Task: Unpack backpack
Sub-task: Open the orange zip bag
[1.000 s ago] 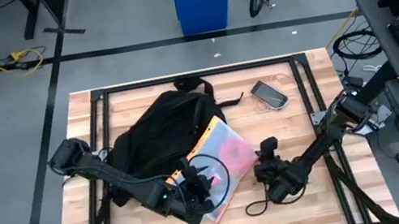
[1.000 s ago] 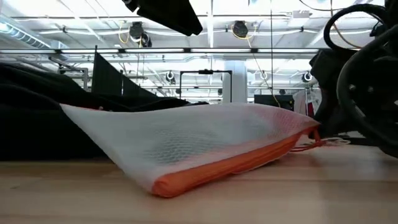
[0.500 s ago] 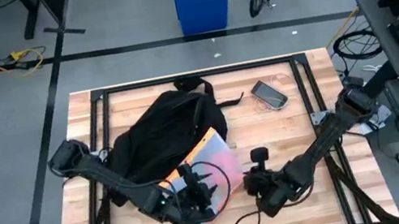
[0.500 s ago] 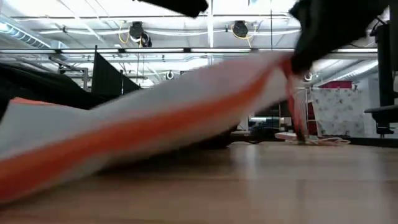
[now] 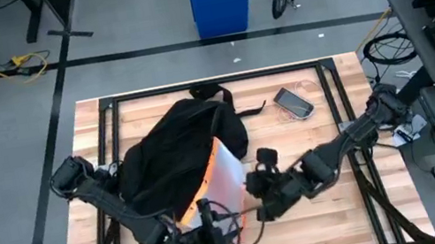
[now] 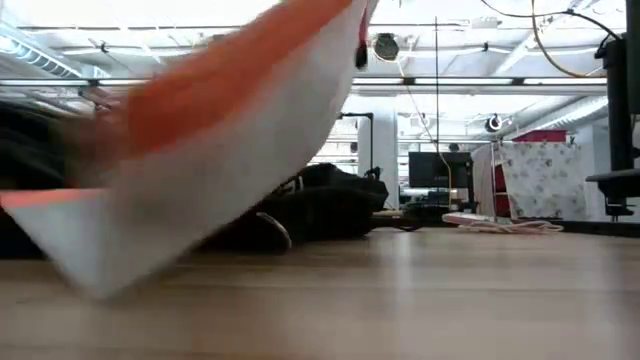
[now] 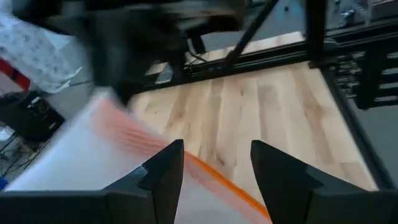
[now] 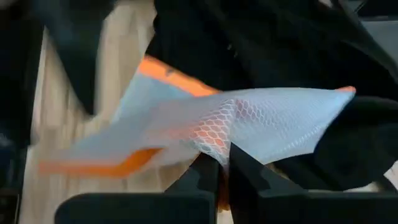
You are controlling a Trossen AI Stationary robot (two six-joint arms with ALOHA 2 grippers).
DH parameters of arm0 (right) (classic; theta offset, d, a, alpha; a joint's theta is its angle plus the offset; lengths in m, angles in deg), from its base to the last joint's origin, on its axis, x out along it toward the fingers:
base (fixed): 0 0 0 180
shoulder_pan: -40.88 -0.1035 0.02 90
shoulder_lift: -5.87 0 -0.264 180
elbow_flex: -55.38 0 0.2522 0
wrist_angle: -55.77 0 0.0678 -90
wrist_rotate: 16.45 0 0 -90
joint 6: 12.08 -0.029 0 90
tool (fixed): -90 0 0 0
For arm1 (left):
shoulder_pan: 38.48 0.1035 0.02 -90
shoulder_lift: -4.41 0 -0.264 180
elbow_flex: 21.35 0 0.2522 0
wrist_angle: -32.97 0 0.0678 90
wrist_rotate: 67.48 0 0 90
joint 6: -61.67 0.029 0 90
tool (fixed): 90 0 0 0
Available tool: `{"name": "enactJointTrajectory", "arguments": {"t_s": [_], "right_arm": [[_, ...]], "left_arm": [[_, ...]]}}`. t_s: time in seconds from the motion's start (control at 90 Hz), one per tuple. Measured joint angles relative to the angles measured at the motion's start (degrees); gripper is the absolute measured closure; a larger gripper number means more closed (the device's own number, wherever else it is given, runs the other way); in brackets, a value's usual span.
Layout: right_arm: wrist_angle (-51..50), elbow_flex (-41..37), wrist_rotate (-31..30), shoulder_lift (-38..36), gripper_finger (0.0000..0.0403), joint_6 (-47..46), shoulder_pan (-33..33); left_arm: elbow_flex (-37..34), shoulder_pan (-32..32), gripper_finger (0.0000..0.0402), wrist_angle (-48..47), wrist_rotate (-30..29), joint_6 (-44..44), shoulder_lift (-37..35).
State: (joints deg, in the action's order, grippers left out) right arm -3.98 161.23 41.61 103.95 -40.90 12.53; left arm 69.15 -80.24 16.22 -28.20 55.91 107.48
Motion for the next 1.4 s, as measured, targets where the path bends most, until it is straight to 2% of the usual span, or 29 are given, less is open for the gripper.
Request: {"name": "enactJointTrajectory", "arguments": {"t_s": [0.222, 0.333, 0.4, 0.522, 0.656, 0.8, 0.967, 1.067, 1.4], "right_arm": [[0.9, 0.3, 0.5, 0.0, 0.0403, 1.3, 2.4], [1.1, 0.3, 0.5, 0.0, 0.0403, 1.6, 3.0], [1.3, 0.3, 0.5, 0.0, 0.0403, 2.0, 3.3], [1.3, 0.3, 0.4, 0.0, 0.0403, 2.0, 3.4], [1.5, 0.4, 0.5, 0.0, 0.0403, 2.3, 3.6], [1.3, 0.4, 0.4, 0.0, 0.0403, 2.5, 3.7], [0.7, 0.4, 0.0, 0.0, 0.0403, 1.7, 3.1], [-0.3, 0.4, 0.4, -0.1, 0.0403, 1.0, 2.0], [-1.7, 0.5, 7.6, -0.1, 0.0403, -0.9, -1.7]], "left_arm": [[0.0, -0.3, 0.0226, 11.7, 10.1, 6.3, 0.0], [0.1, 1.1, 0.0226, 13.0, 10.8, 6.7, 0.8], [0.1, 2.3, 0.0226, 13.2, 7.1, 6.2, 2.0], [0.0, 3.8, 0.0226, 15.3, -5.5, 5.0, 4.3], [0.0, 5.0, 0.0226, 14.5, -12.6, 4.5, 5.9], [0.0, 5.9, 0.0226, 14.1, -16.6, 2.9, 7.8], [0.0, 5.7, 0.0226, 11.6, -25.5, 2.9, 7.9], [0.0, 5.2, 0.0226, 11.5, -29.9, 6.7, 7.9], [0.0, 4.5, 0.0226, 11.7, -35.9, 17.2, 7.9]]}}
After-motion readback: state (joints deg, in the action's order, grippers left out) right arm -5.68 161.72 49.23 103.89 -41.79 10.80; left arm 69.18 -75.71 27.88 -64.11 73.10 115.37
